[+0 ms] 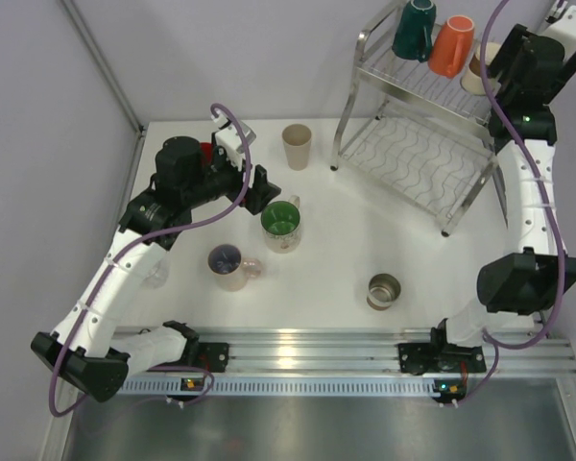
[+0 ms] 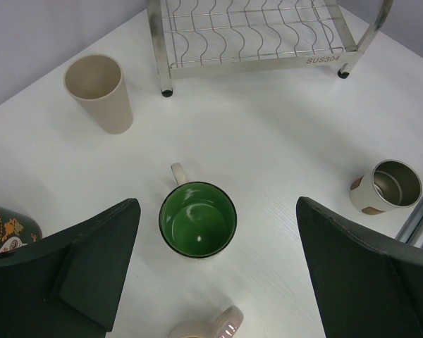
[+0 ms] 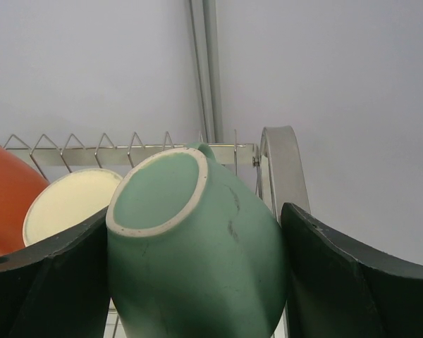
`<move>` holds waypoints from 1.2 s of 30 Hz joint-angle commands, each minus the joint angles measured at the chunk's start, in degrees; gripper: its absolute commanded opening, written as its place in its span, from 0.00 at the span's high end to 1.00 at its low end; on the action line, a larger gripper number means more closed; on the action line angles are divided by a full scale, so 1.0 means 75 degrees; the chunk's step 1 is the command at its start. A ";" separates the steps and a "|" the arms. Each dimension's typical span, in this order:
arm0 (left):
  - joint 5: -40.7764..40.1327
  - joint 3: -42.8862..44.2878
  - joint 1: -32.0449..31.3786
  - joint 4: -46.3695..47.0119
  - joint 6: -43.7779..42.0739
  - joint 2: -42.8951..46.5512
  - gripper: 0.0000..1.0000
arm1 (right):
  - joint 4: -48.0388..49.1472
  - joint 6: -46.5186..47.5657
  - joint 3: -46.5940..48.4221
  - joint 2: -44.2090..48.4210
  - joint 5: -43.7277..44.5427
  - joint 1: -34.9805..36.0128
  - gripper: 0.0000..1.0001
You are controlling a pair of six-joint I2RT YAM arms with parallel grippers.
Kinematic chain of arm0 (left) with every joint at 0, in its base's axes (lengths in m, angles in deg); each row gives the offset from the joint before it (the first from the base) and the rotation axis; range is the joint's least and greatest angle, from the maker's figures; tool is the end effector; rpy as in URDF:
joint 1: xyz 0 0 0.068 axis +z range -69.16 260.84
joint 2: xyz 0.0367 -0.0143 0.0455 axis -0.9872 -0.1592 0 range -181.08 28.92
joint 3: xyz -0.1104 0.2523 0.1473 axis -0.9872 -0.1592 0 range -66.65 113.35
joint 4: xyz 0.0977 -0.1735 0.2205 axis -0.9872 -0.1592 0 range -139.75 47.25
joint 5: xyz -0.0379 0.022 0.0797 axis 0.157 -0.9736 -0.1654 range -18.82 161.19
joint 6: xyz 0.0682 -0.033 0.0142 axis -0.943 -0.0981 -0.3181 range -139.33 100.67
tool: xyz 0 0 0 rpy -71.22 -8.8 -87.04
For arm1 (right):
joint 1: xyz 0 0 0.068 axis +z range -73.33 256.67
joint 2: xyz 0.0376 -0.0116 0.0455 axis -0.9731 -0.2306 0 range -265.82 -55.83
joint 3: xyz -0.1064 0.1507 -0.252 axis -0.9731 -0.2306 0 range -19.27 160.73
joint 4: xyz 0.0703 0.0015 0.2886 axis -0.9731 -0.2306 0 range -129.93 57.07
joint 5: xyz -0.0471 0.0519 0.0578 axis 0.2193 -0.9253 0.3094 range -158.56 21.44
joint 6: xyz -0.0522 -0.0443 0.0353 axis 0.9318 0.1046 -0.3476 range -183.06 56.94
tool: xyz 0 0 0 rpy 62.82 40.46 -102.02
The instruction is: Load the cups into the dish rack
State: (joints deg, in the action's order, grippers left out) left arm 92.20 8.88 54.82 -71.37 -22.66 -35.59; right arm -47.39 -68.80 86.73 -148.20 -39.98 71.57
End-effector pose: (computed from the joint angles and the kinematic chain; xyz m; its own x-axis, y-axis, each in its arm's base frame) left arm 0.2447 -0.1456 0.4606 -0.2297 0.1724 -0.9579 0.7313 0.6800 -0.0530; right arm 0.4203 -0.0690 0.5408 0.0409 0.0846 -0.9956 0.5531 0.8279 0.0931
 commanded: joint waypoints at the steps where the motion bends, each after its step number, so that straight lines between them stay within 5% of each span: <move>1: -0.0060 0.0113 0.0001 0.0359 -0.0142 0.0234 0.02 | 0.0299 0.0003 0.0012 -0.0198 0.0186 -0.0152 0.98; 10: -0.0060 0.0055 0.0001 0.0347 -0.0165 0.0328 0.02 | 0.0579 0.0132 0.0094 -0.0398 -0.0153 -0.0268 0.96; 25: 0.0046 0.0020 0.0001 0.0359 -0.0130 0.0328 0.02 | 0.0990 -0.0323 0.0000 -0.0421 -0.2661 -0.1124 1.00; 36: 0.0069 -0.0250 0.0001 0.0453 -0.0083 0.0585 0.02 | 0.0616 -0.1356 0.0128 -0.0082 -0.2755 -0.1312 1.00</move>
State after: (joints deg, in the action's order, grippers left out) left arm 92.16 7.72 54.82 -71.33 -23.51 -33.43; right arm -41.12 -74.87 86.73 -150.61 -59.22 62.54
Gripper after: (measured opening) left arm 0.980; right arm 0.818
